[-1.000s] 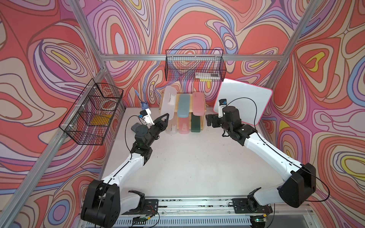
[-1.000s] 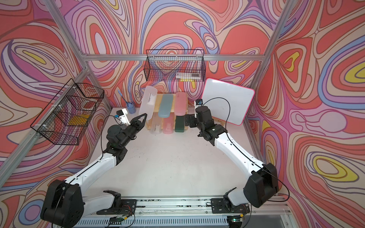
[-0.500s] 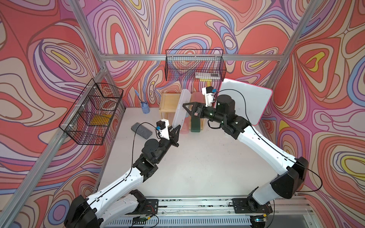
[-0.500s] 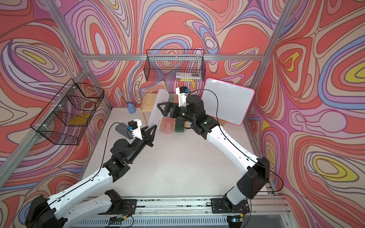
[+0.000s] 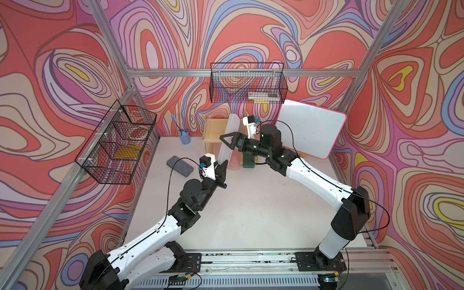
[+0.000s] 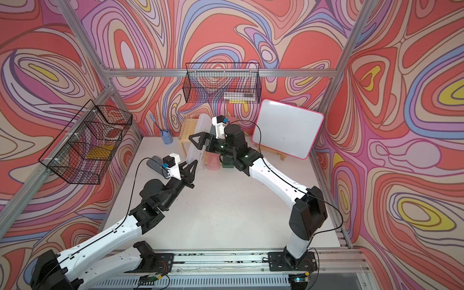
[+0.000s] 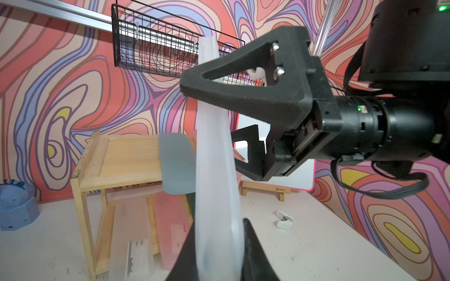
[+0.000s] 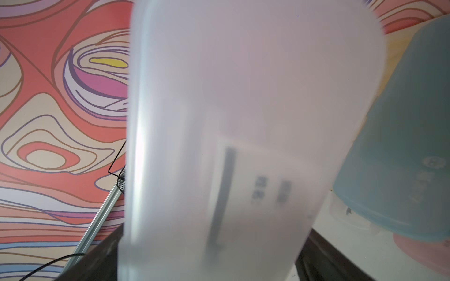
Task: Remove the pencil cases from the shelf
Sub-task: Pick up the pencil case from the shelf, then place the pencil case at the center of the board.
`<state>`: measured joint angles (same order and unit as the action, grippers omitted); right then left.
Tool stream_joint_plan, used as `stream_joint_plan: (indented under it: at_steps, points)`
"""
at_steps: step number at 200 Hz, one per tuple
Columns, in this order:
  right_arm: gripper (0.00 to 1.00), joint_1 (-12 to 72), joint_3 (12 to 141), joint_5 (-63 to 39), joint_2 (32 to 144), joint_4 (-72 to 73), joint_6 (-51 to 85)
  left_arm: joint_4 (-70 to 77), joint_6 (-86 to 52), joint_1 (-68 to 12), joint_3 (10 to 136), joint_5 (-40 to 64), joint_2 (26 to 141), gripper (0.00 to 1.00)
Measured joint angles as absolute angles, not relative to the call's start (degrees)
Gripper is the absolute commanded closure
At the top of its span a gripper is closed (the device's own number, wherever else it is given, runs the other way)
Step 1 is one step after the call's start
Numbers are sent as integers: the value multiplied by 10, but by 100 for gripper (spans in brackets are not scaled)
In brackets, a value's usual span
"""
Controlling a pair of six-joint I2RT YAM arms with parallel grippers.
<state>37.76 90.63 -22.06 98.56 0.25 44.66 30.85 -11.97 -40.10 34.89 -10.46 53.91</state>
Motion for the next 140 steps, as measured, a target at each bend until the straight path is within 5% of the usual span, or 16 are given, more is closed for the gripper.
stream_joint_plan:
  at_steps: [26,85,140]
  points:
    - [15,379,906,-224,989,13,458,309,-120,-401,342,-107,536,72]
    - [22,381,909,-178,987,-54,430,310,-120,-402,340,-122,536,19]
    - [22,378,927,9,938,-342,302,246,-115,-403,352,-222,538,12]
